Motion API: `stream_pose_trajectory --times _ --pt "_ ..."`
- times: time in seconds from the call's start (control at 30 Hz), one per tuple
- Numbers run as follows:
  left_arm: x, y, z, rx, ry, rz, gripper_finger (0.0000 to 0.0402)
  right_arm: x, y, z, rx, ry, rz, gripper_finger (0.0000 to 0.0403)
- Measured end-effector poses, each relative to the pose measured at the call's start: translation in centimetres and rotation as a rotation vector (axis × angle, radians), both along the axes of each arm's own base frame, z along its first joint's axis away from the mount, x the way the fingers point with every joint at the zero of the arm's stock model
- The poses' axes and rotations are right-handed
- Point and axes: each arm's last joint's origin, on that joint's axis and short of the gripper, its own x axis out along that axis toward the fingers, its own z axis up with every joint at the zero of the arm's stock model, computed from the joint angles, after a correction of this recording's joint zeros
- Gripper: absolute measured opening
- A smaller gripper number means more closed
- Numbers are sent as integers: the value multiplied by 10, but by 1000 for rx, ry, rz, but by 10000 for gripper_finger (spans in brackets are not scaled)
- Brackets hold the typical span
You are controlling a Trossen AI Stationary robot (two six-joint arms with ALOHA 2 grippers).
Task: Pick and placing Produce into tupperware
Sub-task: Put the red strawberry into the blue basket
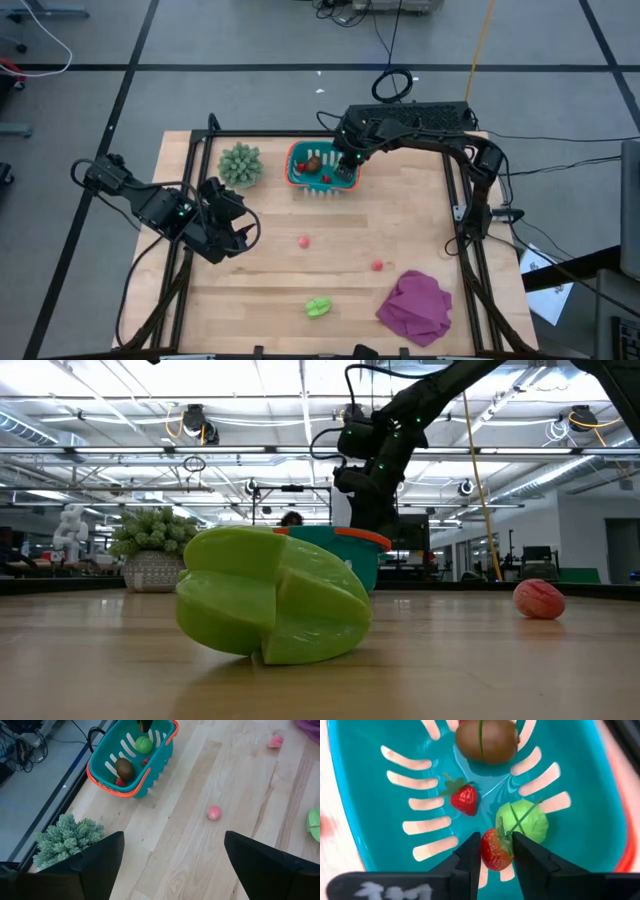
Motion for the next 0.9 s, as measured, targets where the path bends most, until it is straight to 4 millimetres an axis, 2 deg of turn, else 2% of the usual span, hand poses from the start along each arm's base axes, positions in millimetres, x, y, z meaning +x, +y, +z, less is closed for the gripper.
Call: stream_pose_trajectory --times 0.33,0.9 --pt "0 0 0 0 -1 1 349 7 11 -3 -18 -19 51 91" --pt "0 0 0 -1 -2 3 349 13 11 -12 -18 -28 68 91"
